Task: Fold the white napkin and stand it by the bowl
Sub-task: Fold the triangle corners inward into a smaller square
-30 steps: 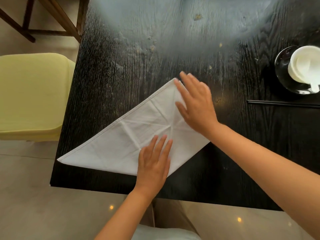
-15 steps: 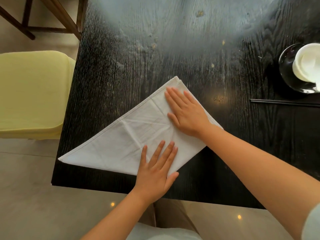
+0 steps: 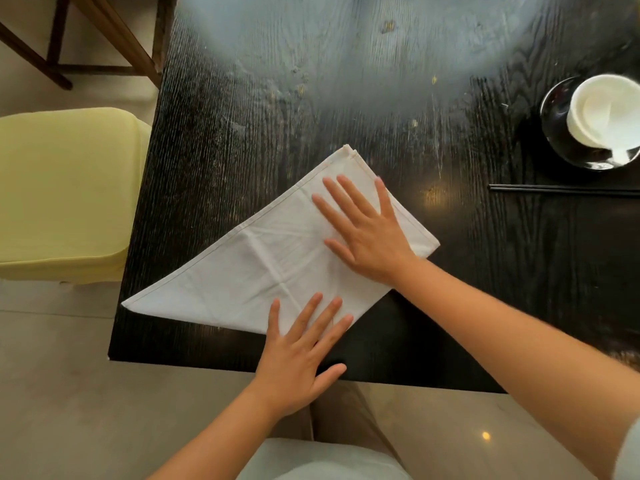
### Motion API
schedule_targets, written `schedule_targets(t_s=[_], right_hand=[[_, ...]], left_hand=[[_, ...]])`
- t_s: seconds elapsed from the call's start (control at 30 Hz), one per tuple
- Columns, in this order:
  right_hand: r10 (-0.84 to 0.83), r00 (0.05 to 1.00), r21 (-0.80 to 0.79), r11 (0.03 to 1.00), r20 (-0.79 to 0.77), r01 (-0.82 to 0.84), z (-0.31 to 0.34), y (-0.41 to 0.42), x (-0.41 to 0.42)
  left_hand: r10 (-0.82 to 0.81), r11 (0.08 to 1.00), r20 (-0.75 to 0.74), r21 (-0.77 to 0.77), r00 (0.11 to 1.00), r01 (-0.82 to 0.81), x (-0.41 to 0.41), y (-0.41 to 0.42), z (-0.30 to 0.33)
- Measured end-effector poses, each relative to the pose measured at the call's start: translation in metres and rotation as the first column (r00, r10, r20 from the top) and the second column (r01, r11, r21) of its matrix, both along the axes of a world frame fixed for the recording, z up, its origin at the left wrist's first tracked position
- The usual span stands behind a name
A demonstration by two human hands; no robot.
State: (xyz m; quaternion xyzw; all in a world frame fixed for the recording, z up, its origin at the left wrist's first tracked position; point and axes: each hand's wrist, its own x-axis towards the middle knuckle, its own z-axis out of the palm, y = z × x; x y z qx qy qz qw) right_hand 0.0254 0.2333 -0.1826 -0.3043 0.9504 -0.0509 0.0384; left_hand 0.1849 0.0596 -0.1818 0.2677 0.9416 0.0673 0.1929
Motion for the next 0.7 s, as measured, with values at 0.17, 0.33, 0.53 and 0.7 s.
schedule_targets(t_s=[0.17,0.33,0.53,0.7], right_hand=[[0.033,0.996,0.063,0.997,0.084,-0.038,-0.011,0.039,0.061],[-0.078,0.994,0.137,0.988,0.078,0.066,-0.01,0.074,0.028],[-0.097,0.993,0.186,0.979,0.07,0.083,-0.009,0.073,0.028],[-0.15,0.987,0.163,0.977,0.058,0.138,0.001,0.048,0.041]], left_hand=[[-0.003,1.0,-0.017,0.0,1.0,0.003,0.002,0.001,-0.003],[-0.025,1.0,-0.037,-0.008,0.999,0.024,0.003,-0.002,-0.003],[-0.072,0.997,-0.055,0.007,0.996,0.073,0.012,-0.016,-0.004],[0.056,0.998,-0.004,0.032,0.998,-0.056,0.013,-0.016,0.001]])
